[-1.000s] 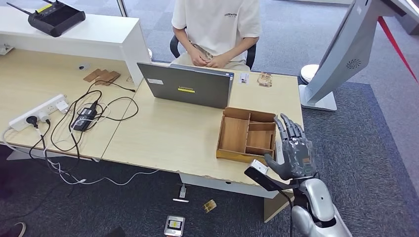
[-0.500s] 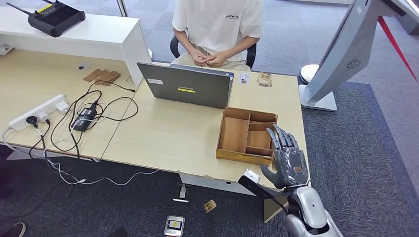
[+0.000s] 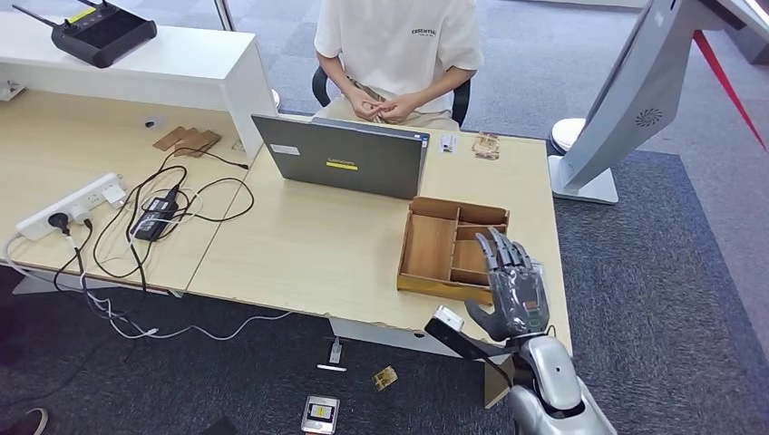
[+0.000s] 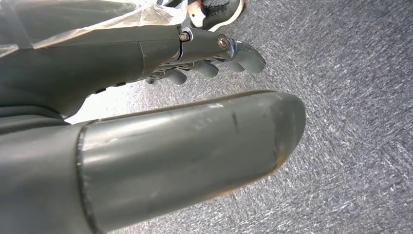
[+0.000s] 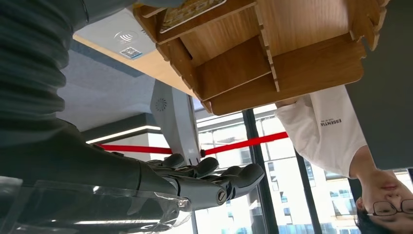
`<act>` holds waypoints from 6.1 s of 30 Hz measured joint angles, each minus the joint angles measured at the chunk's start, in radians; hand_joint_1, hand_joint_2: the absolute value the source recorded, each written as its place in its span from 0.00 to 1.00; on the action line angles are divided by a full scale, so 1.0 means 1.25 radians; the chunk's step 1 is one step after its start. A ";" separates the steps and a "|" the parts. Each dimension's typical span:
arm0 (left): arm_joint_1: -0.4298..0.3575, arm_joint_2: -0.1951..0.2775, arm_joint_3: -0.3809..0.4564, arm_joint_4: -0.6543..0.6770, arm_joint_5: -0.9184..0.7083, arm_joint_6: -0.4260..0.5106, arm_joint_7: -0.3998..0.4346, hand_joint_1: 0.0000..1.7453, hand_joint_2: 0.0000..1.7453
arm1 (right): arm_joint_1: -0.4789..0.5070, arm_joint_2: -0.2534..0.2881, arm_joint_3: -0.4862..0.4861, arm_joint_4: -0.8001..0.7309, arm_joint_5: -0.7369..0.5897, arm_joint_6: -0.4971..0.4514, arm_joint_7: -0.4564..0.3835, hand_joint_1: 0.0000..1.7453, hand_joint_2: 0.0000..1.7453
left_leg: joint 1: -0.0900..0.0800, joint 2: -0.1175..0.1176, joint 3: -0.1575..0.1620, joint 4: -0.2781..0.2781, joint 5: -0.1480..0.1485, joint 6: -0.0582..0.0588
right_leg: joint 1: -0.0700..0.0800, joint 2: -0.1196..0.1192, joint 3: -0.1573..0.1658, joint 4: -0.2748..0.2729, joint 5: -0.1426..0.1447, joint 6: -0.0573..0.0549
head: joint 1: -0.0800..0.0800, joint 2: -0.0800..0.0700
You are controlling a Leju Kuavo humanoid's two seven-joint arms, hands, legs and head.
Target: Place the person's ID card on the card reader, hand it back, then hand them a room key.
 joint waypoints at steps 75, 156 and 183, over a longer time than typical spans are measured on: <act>0.001 -0.003 0.000 0.000 -0.016 0.013 0.000 0.00 0.00 | -0.089 0.058 -0.022 0.246 -0.069 -0.061 -0.067 0.00 1.00 | 0.000 0.000 0.000 0.000 0.000 0.000 | 0.000 0.000 0.000 0.000 0.000 0.000 | 0.000 0.000; -0.006 -0.003 0.000 0.000 -0.032 0.020 0.002 0.00 0.00 | -0.114 0.079 -0.030 0.371 -0.117 -0.132 -0.116 1.00 1.00 | 0.000 0.000 0.000 0.000 0.000 0.000 | 0.000 0.000 -0.001 0.000 0.000 0.000 | 0.000 0.000; -0.037 -0.003 -0.020 0.000 -0.076 -0.008 -0.002 0.00 0.00 | -0.208 0.059 -0.163 0.217 -0.176 -0.220 -0.206 1.00 1.00 | 0.000 0.000 0.000 0.000 0.001 0.000 | 0.000 0.000 -0.001 0.000 0.001 0.001 | 0.000 0.000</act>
